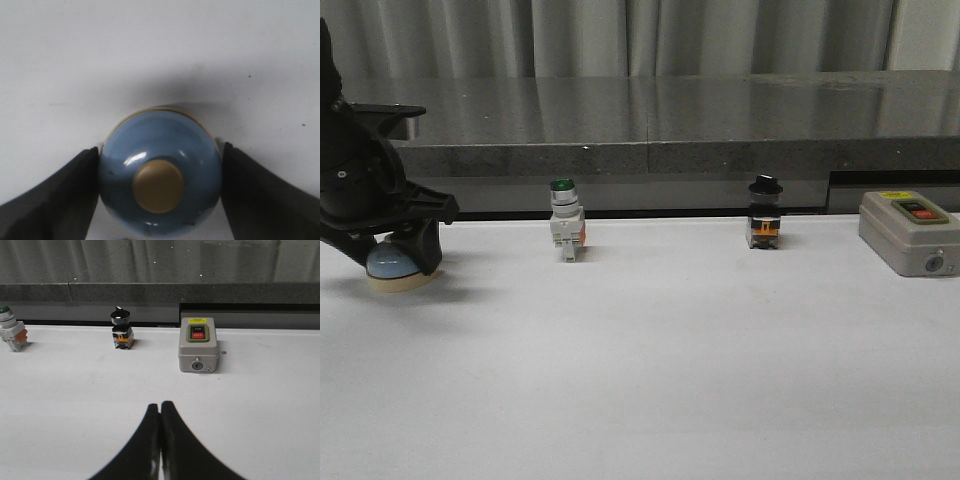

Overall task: Place and press bell with both arms
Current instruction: 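Lower the left gripper onto the blue bell and grasp its sides, then lift the bell with the left gripper and carry it toward table center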

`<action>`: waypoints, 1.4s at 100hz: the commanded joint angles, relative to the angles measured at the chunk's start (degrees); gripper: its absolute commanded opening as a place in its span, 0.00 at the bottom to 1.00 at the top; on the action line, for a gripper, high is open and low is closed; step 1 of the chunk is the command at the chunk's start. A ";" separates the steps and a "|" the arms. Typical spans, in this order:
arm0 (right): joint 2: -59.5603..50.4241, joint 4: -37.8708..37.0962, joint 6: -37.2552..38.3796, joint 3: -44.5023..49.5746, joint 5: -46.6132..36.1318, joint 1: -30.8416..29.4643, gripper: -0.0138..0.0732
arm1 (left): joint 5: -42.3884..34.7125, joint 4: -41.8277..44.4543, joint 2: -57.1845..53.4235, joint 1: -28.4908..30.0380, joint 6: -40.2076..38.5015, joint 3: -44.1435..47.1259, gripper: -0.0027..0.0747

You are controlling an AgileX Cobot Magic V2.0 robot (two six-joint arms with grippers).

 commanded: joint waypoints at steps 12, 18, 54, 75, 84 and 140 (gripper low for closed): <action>-0.93 -0.42 -0.51 -0.82 -5.02 -0.18 0.09 | -1.85 -0.29 -2.52 -0.18 -0.13 -1.56 0.36; -0.93 -0.42 -0.51 -0.82 -5.02 -0.18 0.09 | -1.25 -0.29 -2.76 -0.18 -0.13 -1.56 0.36; -0.93 -0.42 -0.51 -0.82 -5.02 -0.18 0.09 | 2.78 -0.94 -11.48 -4.10 -0.13 -1.68 0.36; -0.93 -0.42 -0.51 -0.82 -5.02 -0.18 0.09 | 4.53 -0.94 -14.99 -12.07 -0.13 -1.77 0.36; -0.93 -0.42 -0.51 -0.82 -5.02 -0.18 0.09 | 4.08 -0.94 -14.89 -15.93 -0.13 -1.77 0.36; -0.93 -0.42 -0.51 -0.82 -5.02 -0.18 0.09 | -1.95 -0.94 -4.12 -28.01 -0.13 -8.26 0.36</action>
